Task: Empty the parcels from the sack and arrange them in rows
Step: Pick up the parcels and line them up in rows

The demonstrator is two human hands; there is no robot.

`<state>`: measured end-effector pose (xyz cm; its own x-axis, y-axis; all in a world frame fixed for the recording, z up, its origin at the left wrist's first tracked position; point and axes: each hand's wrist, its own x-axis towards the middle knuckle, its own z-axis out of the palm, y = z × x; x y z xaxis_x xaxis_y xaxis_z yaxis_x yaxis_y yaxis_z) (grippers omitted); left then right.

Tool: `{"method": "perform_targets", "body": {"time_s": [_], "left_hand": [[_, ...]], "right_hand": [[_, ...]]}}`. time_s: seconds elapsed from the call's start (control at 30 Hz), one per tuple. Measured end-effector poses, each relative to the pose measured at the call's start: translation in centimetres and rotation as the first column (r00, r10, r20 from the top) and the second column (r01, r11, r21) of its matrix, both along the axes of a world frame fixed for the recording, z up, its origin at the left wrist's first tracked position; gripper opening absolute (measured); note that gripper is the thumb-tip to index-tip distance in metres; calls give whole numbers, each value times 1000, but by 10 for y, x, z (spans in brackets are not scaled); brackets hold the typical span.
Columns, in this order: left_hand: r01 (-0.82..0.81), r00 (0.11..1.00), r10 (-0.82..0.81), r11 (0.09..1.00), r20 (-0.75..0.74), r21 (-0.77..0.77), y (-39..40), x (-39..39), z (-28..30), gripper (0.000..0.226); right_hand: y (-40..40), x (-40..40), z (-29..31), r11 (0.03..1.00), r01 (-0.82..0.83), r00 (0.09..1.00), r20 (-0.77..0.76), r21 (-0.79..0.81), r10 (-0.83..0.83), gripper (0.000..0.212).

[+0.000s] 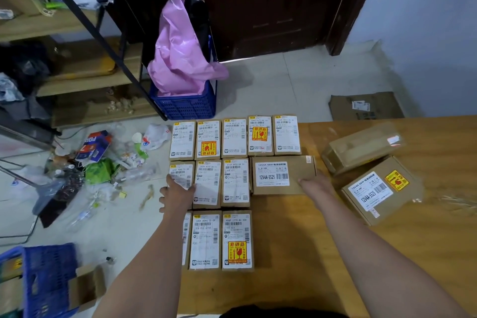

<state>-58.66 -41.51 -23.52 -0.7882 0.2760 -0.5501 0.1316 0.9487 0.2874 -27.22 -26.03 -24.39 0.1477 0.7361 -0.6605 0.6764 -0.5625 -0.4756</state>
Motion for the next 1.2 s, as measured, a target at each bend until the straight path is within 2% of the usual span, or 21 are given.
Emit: {"method": "perform_targets", "body": {"time_s": [0.1,0.2,0.27,0.33,0.47,0.57,0.67,0.83,1.0,1.2], "left_hand": [[25,997,-27,999,-75,-27,5,4,9,84],[94,983,-90,995,-157,21,23,7,18,77],[194,967,-182,980,-179,52,43,12,26,76],[316,935,-294,945,-197,89,66,22,33,75],[545,830,-512,829,-220,127,118,48,40,76],[636,771,-614,759,-169,142,154,66,39,76],[697,716,-685,712,-134,86,181,75,32,78],[746,664,-744,666,-72,-6,208,70,22,90],[745,667,-745,665,12,-50,214,60,14,97],[754,656,-755,656,-2,-48,214,58,13,99]], "right_hand": [[1,-2,5,999,-35,993,112,36,31,58],[15,-15,19,965,-119,983,168,235,80,62],[29,-28,30,911,-221,971,162,349,174,58],[49,-44,41,840,-373,927,195,395,320,53],[93,-66,43,813,-513,858,188,276,477,68],[120,-73,36,832,-536,841,181,144,510,79],[137,-77,32,814,-579,804,198,47,560,85],[156,-84,14,806,-591,792,178,-15,584,98],[161,-86,5,790,-613,777,162,-21,608,92],[162,-85,3,802,-598,797,109,0,594,94]]}}
